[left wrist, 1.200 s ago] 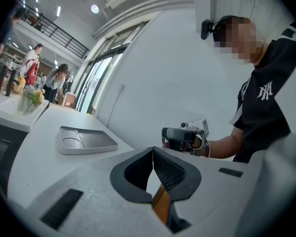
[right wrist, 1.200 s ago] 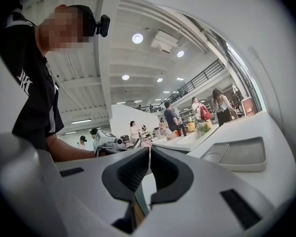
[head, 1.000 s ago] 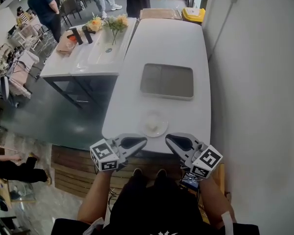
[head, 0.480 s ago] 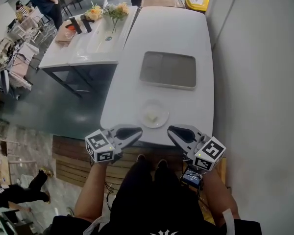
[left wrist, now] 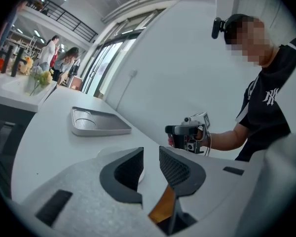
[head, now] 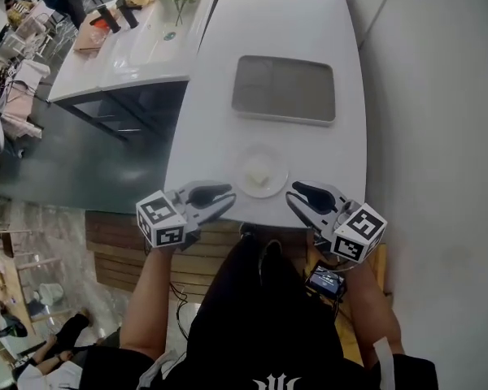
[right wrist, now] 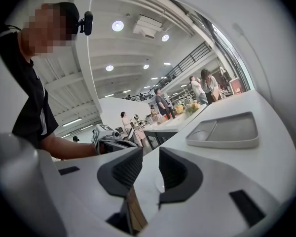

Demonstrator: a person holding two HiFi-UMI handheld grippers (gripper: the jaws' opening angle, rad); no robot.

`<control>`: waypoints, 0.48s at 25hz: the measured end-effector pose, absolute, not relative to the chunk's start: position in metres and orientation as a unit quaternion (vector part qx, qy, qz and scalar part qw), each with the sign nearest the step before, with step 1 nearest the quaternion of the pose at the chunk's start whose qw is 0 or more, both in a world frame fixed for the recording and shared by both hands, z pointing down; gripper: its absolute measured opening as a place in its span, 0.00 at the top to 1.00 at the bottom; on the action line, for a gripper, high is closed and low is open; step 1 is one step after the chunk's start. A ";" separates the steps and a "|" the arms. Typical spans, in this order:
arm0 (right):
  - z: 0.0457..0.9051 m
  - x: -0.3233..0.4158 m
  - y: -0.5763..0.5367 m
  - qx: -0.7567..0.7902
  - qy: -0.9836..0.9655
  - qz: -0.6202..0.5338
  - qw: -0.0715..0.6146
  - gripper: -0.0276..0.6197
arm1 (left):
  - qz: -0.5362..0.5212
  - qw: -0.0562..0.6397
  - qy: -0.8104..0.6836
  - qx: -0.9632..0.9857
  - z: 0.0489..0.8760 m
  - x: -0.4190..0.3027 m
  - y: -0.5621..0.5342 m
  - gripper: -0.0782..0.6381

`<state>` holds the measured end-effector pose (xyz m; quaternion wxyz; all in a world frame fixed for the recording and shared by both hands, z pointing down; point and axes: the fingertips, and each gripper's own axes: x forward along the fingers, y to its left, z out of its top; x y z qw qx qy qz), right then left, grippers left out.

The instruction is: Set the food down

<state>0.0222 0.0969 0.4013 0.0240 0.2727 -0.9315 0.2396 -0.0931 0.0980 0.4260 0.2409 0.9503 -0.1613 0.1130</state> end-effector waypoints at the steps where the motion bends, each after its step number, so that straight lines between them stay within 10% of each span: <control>1: 0.407 0.020 0.093 0.275 -0.928 0.248 0.030 0.84 | 0.112 0.249 -0.156 0.949 0.430 -0.096 0.093 0.77; 12: 0.460 -0.003 0.044 0.302 -0.887 0.343 0.066 0.80 | 0.128 0.309 -0.144 0.931 0.475 -0.134 0.036 0.75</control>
